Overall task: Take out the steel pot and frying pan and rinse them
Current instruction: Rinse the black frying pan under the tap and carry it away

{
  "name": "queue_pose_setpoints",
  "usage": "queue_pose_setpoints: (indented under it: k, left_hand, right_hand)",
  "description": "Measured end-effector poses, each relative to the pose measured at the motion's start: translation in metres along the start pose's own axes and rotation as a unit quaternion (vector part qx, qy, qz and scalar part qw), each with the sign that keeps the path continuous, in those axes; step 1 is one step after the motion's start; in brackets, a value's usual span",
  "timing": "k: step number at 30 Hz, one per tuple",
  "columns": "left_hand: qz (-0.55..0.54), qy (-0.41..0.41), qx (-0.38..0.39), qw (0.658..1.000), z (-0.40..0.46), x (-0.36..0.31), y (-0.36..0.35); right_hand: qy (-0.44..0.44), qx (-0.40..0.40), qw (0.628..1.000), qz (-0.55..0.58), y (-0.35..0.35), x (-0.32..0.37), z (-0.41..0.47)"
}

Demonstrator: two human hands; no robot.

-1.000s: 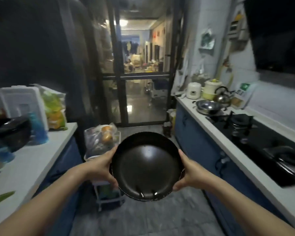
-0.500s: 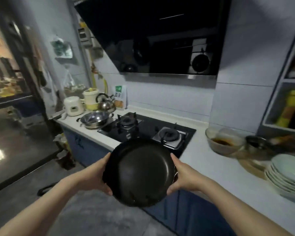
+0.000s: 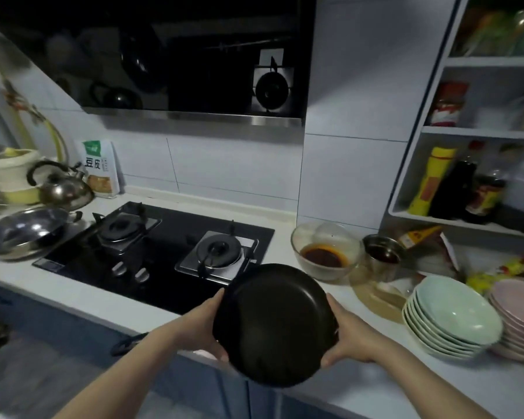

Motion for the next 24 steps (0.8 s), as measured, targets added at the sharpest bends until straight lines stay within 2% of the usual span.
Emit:
queue_pose_setpoints:
  k: [10,16,24]
  left_hand:
    - [-0.008,0.036,0.018,0.999,0.085,0.059,-0.029]
    - [-0.009,0.033,0.037,0.999,0.102,0.070,-0.034]
    - [-0.012,0.076,0.068,0.995,0.120,0.070,-0.032]
  right_hand:
    - [-0.023,0.021,0.999,0.028,0.007,-0.070,0.073]
    - [-0.032,0.023,0.999,0.031,-0.004,-0.088,0.086]
    - [-0.102,0.021,0.994,0.018,-0.006,-0.111,0.096]
Point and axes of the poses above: each hand's wrist, its own z-axis towards the middle knuckle, its own y-axis out of the back of the hand, x = y × z, the point moved 4 cm from there along z, towards the middle knuckle, and after that the axes turned 1 degree about -y, right-handed, at the moved point
